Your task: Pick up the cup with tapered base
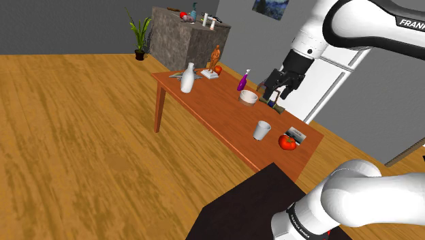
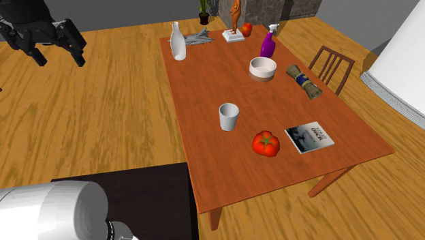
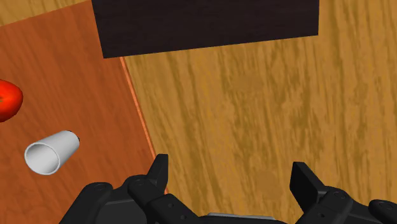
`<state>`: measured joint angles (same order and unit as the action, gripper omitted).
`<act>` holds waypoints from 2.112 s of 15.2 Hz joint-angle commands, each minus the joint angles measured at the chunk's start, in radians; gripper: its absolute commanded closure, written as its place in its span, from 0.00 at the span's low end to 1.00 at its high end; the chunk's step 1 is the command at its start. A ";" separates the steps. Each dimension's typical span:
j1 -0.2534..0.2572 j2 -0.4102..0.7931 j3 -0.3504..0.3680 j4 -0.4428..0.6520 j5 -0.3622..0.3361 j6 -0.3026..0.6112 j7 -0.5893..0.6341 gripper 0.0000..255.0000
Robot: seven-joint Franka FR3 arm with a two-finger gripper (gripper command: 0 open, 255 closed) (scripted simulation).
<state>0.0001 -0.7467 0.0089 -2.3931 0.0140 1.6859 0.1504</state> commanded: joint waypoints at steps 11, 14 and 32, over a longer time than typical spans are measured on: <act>-0.071 0.140 -0.191 -0.084 -0.088 0.217 -0.208 0.00; -0.087 0.210 -0.249 -0.084 -0.103 0.285 -0.272 0.00; -0.144 0.840 -0.532 0.168 0.131 0.589 -0.777 0.00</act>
<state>-0.1369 0.0572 -0.5174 -2.2498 0.1184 2.2728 -0.5946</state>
